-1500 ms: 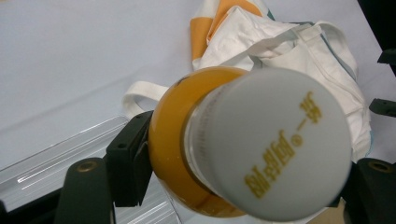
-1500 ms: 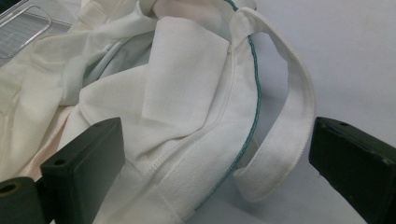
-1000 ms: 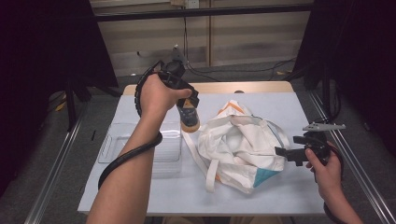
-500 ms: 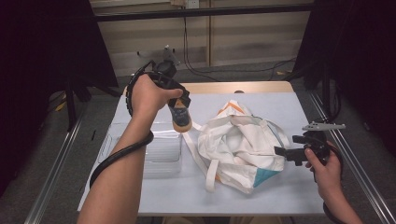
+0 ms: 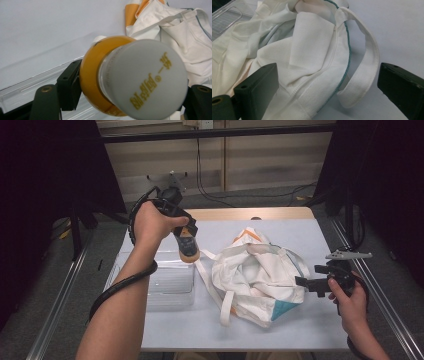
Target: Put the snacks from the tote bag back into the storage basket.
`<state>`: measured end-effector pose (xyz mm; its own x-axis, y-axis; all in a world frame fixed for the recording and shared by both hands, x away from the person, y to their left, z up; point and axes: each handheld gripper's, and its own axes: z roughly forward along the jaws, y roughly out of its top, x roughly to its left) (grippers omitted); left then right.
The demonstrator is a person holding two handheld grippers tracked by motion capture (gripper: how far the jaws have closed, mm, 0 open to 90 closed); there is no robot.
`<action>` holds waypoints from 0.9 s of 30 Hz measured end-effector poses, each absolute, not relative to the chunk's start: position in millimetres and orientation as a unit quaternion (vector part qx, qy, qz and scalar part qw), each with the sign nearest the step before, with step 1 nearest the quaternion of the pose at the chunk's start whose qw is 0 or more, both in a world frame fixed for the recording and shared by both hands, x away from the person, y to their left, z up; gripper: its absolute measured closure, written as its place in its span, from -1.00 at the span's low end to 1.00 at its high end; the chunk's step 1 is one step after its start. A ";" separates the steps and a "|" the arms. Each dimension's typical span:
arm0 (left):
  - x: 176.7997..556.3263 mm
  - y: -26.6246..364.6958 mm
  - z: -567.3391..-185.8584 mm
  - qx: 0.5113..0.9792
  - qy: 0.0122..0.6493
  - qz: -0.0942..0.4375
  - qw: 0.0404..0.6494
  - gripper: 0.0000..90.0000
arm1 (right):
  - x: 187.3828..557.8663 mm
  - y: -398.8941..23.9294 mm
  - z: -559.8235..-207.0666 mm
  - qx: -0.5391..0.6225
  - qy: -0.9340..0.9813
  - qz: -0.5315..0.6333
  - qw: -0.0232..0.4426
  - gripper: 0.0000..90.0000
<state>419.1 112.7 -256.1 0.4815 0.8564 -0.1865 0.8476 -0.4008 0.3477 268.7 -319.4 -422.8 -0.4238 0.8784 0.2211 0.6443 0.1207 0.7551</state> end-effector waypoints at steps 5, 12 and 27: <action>421.6 118.4 -257.2 0.835 0.512 0.010 0.201 -0.33 | 269.9 -317.9 -425.0 0.518 0.738 0.410 0.137 -0.93; 425.3 127.4 -259.7 0.839 0.508 0.012 0.196 -0.33 | 271.6 -316.9 -427.5 0.519 0.741 0.405 0.136 -0.93; 429.2 138.6 -268.9 0.835 0.513 0.012 0.197 -0.33 | 272.6 -315.3 -428.9 0.519 0.742 0.403 0.132 -0.93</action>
